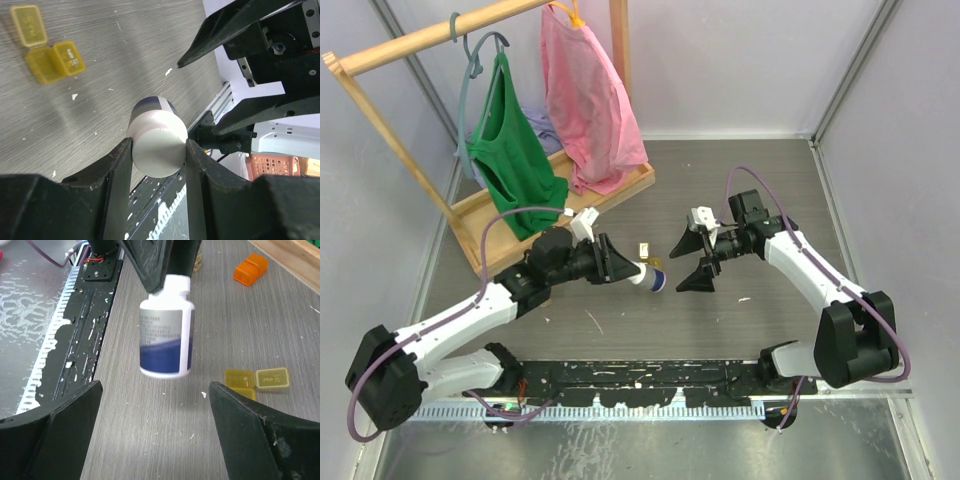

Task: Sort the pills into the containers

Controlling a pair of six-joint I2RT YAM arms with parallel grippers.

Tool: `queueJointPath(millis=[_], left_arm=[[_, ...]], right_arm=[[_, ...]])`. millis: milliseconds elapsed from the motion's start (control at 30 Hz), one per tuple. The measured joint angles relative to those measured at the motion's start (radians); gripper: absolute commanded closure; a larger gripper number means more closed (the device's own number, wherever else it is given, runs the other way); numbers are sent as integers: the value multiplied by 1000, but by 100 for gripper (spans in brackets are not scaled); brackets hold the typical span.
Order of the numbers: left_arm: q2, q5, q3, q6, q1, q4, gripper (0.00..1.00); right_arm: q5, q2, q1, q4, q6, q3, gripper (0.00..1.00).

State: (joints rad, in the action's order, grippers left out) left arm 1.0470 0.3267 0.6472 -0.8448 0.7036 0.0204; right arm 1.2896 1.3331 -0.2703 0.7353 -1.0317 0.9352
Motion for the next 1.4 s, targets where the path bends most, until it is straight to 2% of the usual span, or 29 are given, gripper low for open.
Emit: queueJointPath(millis=[200,433,800,1000,1400], left_arm=[[87,-44,0,-48,58,105,100],[120,-93,1,-107,88,164,100],[129,-114,7,-161,102,189,100],[133,-114,9,-169,109,196,100],[134,-114,9,-192,109,225,100]], right_arm=[[-53,-27,-63,-167,190,-50,2],[-118,-44,-117,-363,377,-111,2],[-180,-44,-163,-521,483,-163,7],[-197,-43,-172,-553,502,-169,17],[-178,-43,-175,-578,528,-169,30]])
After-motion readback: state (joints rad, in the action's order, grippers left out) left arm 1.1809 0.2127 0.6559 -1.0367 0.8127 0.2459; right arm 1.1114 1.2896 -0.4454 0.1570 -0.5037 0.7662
